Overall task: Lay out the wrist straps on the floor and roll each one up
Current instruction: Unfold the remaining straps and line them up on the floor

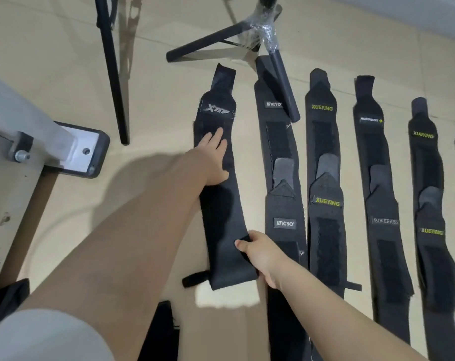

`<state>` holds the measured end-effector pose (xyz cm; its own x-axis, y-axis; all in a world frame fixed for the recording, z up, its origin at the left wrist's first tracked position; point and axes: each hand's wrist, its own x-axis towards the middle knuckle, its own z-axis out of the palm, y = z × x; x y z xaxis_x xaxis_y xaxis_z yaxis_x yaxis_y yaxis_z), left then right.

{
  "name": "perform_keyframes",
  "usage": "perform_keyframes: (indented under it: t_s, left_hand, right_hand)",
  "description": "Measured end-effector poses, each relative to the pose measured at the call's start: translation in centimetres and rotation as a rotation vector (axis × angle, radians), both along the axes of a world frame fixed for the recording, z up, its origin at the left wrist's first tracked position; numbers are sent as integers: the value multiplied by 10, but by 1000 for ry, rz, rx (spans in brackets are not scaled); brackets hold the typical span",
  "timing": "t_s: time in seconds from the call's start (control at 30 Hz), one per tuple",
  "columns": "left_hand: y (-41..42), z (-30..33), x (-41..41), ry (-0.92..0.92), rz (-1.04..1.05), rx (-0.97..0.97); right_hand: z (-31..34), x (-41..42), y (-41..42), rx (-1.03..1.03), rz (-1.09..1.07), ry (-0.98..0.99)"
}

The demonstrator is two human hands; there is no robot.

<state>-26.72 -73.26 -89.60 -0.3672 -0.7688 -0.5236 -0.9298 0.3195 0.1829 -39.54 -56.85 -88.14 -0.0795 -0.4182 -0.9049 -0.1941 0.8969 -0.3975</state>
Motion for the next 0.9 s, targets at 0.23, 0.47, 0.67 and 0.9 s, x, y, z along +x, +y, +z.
perform_keyframes:
  t_s: [0.23,0.47,0.67,0.9]
  left_hand:
    - [-25,-1,-3,-134,-5,-35]
    - [26,22,-17,-127,-55,-513]
    - [133,9,6,223,12,-12]
    - [129,6,20,227,-60,161]
  right_hand:
    - [13,1,10,-127,2,-235]
    - [7,-3,2,-289,82,-107]
    - [-11,-1,12,-293,91,206]
    - [15,-4,36,-121,115,-205]
